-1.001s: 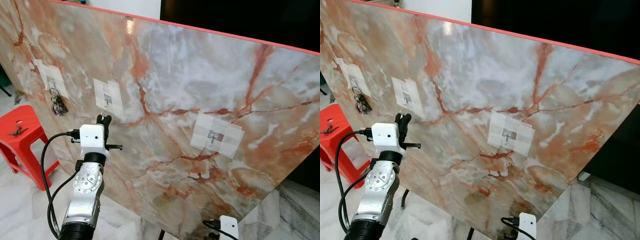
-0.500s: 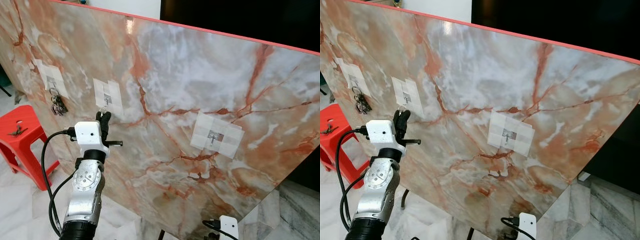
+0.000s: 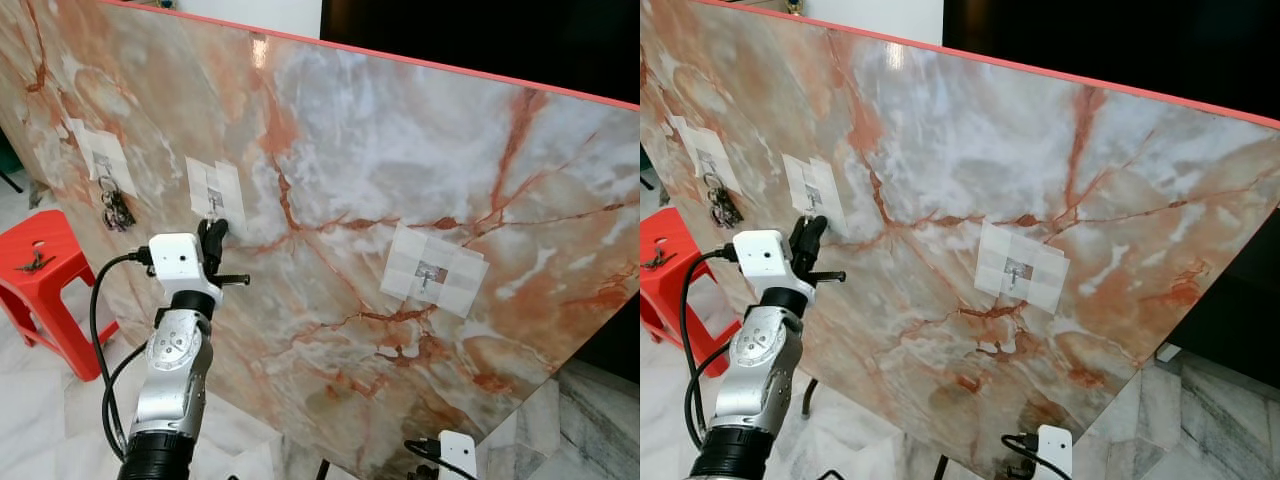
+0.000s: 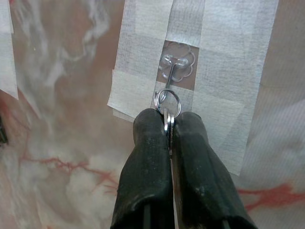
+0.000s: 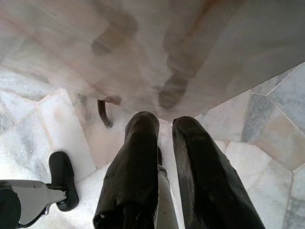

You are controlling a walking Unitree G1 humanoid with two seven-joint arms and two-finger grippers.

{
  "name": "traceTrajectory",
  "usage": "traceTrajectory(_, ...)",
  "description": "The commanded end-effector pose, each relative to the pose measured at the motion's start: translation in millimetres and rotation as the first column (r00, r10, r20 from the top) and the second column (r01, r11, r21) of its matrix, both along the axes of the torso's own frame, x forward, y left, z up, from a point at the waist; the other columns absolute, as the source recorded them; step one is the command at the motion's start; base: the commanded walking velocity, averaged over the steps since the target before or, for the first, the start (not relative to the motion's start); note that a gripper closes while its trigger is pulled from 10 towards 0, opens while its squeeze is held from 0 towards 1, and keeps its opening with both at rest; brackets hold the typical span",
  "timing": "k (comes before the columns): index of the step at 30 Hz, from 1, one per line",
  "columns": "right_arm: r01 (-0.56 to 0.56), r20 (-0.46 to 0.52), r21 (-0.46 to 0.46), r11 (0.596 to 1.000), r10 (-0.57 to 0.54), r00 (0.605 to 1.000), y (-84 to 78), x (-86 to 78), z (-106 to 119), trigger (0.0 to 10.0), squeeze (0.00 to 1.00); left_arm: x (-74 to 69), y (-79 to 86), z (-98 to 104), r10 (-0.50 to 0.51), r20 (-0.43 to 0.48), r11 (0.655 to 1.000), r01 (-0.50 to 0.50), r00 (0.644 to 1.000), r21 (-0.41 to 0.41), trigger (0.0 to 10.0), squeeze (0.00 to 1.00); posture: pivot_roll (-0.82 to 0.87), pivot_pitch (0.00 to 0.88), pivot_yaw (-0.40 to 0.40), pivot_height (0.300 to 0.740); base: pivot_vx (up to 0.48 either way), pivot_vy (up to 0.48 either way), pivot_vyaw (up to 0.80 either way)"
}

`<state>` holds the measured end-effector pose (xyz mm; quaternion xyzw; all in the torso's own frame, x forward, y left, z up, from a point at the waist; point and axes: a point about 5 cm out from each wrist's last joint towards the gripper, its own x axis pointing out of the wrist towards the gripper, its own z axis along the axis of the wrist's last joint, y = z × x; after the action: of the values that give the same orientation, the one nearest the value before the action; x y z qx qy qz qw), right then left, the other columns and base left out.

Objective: Hang keys on a hook

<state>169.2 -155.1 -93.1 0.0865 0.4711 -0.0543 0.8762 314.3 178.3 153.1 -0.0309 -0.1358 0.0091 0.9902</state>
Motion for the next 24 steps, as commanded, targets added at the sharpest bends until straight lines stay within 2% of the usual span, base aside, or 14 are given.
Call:
traceTrajectory(1,0.001,0.0,-0.004,1.0,-0.001,1.0,-0.3,1.7,0.7,10.0,0.0,2.3,-2.1,14.2,-0.006,0.045,1.0,0.006,0.999,0.002,10.0,0.0,0.07,0.0,-0.09,0.74,0.0,0.0,0.0)
traceTrajectory(16,0.001,0.0,-0.002,1.0,-0.001,1.0,0.5,1.7,0.6,10.0,0.0,2.8,-0.3,18.5,0.007,0.056,1.0,-0.006,0.998,-0.015,10.0,0.0,0.07,0.0,-0.089,0.74,0.0,0.0,0.0)
traceTrajectory(24,0.0,-0.004,-0.003,1.0,0.0,1.0,0.5,1.2,0.4,10.0,0.0,3.7,2.4,14.8,0.018,0.029,0.998,-0.016,0.999,-0.056,10.0,0.0,0.07,0.0,-0.088,0.74,0.0,0.0,0.0)
